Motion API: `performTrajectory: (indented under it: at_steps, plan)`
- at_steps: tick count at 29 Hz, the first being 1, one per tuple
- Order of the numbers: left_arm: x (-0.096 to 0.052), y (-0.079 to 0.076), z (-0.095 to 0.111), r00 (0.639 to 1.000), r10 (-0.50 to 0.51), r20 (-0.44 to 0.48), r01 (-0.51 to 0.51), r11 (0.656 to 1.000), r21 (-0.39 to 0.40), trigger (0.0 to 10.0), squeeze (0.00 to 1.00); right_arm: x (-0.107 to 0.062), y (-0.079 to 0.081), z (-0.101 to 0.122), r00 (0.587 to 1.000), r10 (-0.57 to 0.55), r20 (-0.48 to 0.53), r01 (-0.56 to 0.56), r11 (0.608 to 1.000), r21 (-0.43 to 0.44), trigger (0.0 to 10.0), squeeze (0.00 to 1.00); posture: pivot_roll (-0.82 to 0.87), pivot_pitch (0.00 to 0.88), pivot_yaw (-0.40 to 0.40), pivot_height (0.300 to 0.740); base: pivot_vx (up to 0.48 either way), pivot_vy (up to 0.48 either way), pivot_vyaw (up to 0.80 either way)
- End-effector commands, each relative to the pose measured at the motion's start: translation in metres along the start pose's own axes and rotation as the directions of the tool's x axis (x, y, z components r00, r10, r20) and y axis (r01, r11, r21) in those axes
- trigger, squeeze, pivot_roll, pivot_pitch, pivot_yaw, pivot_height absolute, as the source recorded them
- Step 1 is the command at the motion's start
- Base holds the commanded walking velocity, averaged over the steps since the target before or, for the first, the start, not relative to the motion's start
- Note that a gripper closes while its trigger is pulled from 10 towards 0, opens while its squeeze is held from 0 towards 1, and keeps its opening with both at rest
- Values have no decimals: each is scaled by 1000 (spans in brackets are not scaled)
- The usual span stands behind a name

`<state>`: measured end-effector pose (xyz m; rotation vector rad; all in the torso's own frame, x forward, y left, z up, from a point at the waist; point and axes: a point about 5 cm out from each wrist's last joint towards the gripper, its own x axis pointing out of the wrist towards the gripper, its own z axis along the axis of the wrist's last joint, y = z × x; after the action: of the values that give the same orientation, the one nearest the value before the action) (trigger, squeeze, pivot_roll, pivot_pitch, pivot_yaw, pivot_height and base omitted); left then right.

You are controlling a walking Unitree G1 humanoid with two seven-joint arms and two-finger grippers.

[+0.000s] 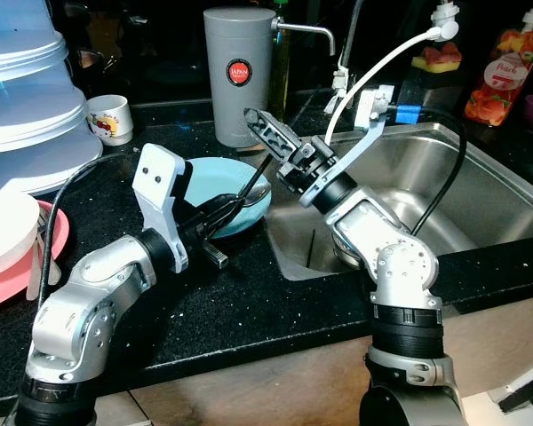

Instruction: Kitchen organization

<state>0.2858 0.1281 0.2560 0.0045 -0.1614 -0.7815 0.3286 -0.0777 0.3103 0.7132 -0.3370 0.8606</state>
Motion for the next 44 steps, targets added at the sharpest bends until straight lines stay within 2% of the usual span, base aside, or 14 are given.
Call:
performTrajectory:
  at_steps: [1, 2, 5, 8, 9, 11, 12, 16, 17, 27, 28, 36, 43, 44]
  plan:
    - [-2, -2, 0, 1000, -13, -8, 14, 1000, 16, 0, 0, -2, -1, -3, 1000, -14, -20, 14, 1000, -1, 4157, 0, -18, 40, 30, 740, 0, 0, 0]
    - [-2, -1, 0, 1000, -9, -9, 9, 1000, 18, 0, 0, -2, -3, -2, 1000, -21, -14, 21, 1000, 5, 0, 0, -17, 29, 28, 740, 0, 0, 0]
    - [-2, 0, 0, 1000, -4, -11, 4, 1000, 21, 0, 0, -3, -5, 0, 1000, -29, -6, 29, 999, 13, 0, 0, -17, 28, 27, 740, 0, 0, 0]
    - [-3, 6, 1, 999, 43, 6, -43, 998, 37, 0, 0, -3, -5, 3, 1000, -30, 8, 30, 999, 11, 0, 0, -17, 33, 28, 740, 0, 0, 0]
    - [-3, 8, 2, 998, 61, 13, -61, 997, 42, 0, 0, -3, -5, 5, 999, -32, 17, 31, 999, 9, 4275, 0, -17, 36, 28, 740, 0, 0, 0]
    - [-3, 9, 2, 997, 71, 16, -71, 996, 44, 0, 0, -3, -5, 6, 999, -32, 22, 32, 999, 7, 4275, 0, -17, 36, 28, 740, 0, 0, 0]
    - [-2, 14, 4, 993, 115, 30, -116, 992, 54, 0, 0, -2, -8, 12, 997, -55, 55, 55, 998, 7, 10000, 0, -18, 43, 26, 740, 0, 0, 0]
    - [-3, 19, 9, 986, 156, 66, -160, 985, 60, 0, 0, -4, -18, 16, 989, -129, 75, 129, 992, 1, 10000, 0, -16, 45, 24, 740, 0, 0, 0]
    - [-3, 19, 11, 984, 161, 79, -166, 985, 55, 0, 0, -5, -24, 15, 983, -169, 69, 170, 985, -10, 10000, 1000, -16, 46, 24, 740, 0, 0, 0]
    - [0, 6, 12, 993, 74, 94, -77, 997, 31, 0, 0, -5, -27, 8, 978, -208, 24, 208, 977, -38, 10000, 1000, -17, 50, 25, 740, 0, 0, 0]
    - [1, 3, 9, 996, 52, 77, -55, 998, 26, 0, 0, -3, -24, 6, 981, -193, 20, 194, 981, -28, 10000, 0, -17, 51, 25, 740, 0, 0, 0]
    - [3, -3, 2, 999, 3, 34, -3, 1000, 10, 0, 0, 1, -12, 8, 994, -106, 34, 105, 994, 15, 10000, 0, -17, 51, 27, 740, 0, 0, 0]
    - [3, -2, 1, 1000, 6, 25, -6, 1000, 11, 0, 0, 0, -9, 7, 996, -85, 30, 84, 996, 13, 10000, 0, -18, 52, 30, 740, 0, 0, 0]
    - [3, -2, 1, 1000, 4, 23, -4, 1000, 11, 0, 0, 0, -9, 7, 996, -86, 33, 85, 996, 22, 0, 0, -17, 53, 31, 740, 0, 0, 0]
